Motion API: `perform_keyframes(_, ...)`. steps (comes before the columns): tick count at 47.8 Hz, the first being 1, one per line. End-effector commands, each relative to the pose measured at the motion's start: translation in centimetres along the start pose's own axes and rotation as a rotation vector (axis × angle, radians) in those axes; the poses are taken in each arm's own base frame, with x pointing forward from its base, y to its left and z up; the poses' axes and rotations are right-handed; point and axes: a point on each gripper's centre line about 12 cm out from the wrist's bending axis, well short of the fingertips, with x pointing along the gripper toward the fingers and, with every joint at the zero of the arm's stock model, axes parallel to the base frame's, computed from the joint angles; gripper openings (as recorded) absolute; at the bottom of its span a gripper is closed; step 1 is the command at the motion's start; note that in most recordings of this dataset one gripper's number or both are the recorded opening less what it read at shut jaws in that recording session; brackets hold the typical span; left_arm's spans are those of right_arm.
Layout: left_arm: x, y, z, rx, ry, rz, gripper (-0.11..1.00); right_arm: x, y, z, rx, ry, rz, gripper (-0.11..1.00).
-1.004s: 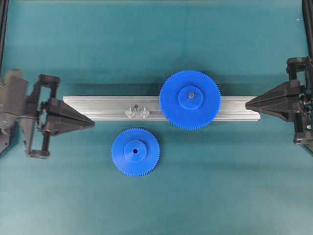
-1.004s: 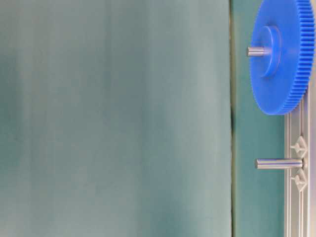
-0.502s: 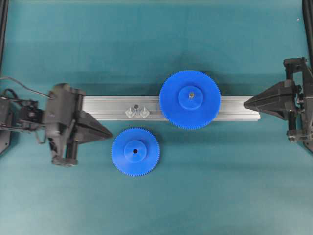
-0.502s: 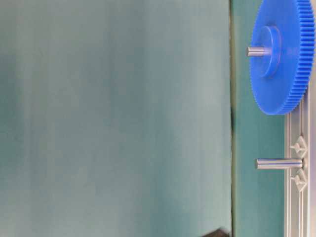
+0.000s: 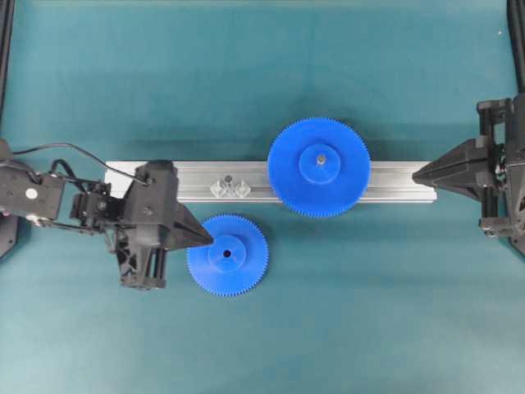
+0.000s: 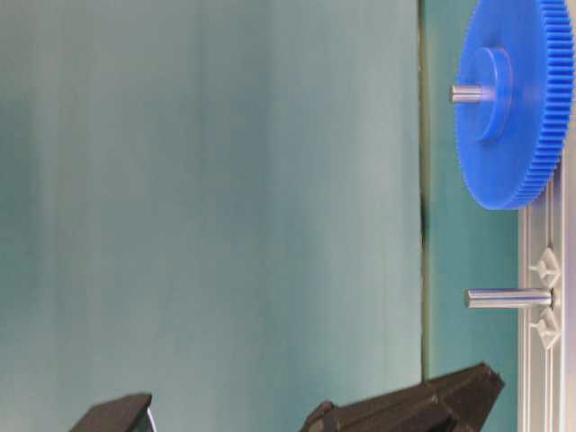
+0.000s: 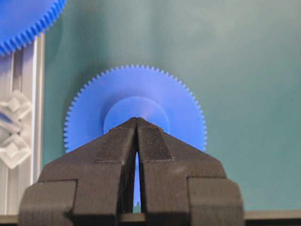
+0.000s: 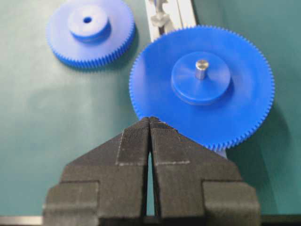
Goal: Insert the small gear onto the shaft.
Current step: 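Lower the open left gripper over the blue gear's hub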
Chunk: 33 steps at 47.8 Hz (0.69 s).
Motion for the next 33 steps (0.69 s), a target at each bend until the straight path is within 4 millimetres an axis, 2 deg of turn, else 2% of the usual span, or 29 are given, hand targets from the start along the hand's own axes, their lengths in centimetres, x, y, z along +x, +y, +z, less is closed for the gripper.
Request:
perform_keyframes(1,0.1,-0.3,1.5,0.003,-0.024,-0.005,-0.01,0.1,-0.1,0.3,0.011,-0.005,-0.003,0.02)
perform_keyframes(33,3.5,-0.2,2.3,0.0,0.183,0.015,-0.01,0.1,-0.3,-0.1,0.015,0.0,-0.013,0.02)
